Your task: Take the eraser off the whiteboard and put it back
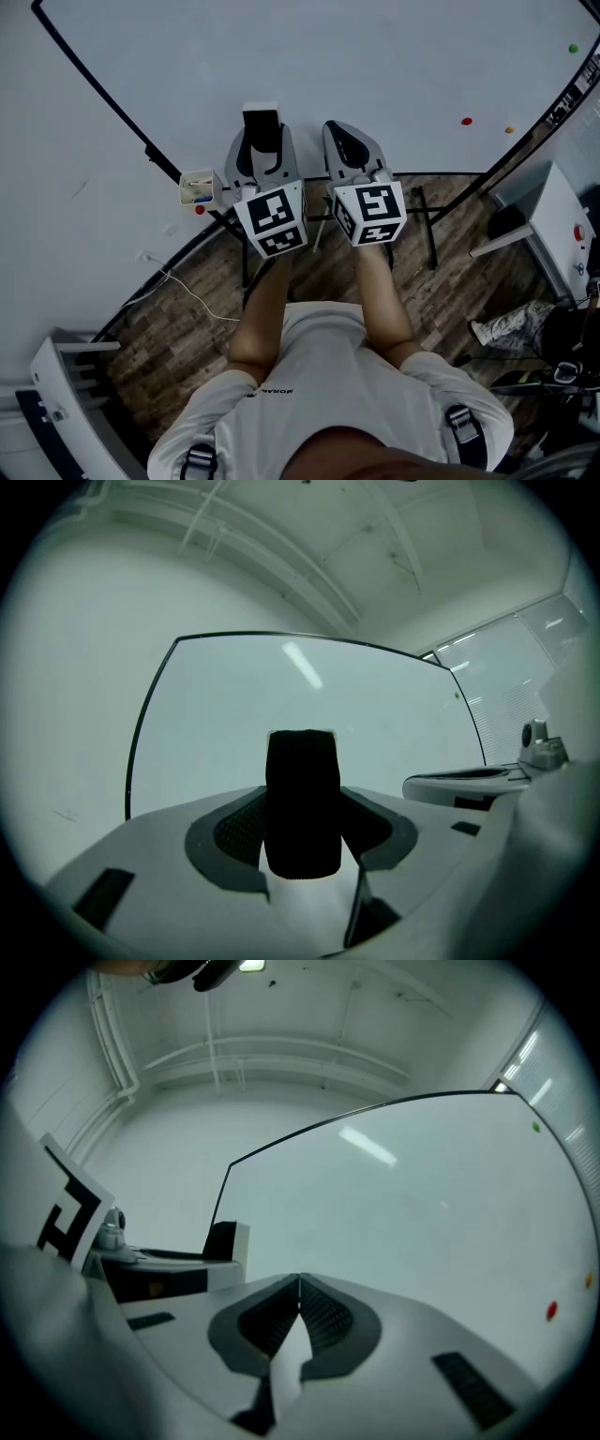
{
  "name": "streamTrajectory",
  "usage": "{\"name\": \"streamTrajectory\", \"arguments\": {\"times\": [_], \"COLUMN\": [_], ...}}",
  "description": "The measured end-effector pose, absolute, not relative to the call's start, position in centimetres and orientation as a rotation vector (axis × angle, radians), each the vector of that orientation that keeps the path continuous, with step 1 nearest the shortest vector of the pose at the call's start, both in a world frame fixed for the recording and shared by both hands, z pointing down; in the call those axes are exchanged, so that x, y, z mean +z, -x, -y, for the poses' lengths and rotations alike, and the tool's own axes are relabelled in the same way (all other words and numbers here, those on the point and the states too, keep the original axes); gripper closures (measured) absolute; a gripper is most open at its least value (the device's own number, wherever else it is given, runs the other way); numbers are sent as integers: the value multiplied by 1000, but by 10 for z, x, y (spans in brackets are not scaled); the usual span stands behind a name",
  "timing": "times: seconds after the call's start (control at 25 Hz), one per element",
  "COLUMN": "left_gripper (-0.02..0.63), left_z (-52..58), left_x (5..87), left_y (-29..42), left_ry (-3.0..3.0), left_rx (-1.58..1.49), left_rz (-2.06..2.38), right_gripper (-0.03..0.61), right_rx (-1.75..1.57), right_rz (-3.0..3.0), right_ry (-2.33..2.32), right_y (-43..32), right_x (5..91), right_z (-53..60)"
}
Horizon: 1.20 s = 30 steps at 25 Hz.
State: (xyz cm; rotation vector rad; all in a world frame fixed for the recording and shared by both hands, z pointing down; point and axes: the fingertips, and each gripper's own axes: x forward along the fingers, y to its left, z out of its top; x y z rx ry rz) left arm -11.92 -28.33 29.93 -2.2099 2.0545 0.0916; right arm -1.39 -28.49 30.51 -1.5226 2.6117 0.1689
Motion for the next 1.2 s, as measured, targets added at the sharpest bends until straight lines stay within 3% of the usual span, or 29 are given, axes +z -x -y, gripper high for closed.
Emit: {"name": "streamTrajectory", "arguments": {"times": [1.2], "left_gripper": [393], "left_z": [326], "left_x": [293], "left_y": [144], "left_ry": [2234], "left_rx": [108], "left_rz": [-2133], "right_gripper": [565], "right_rx": [192], "right_rz": [-2614], "right_ry": [1520], "right_y": [18], "right_x": [300], "right_z": [295]}}
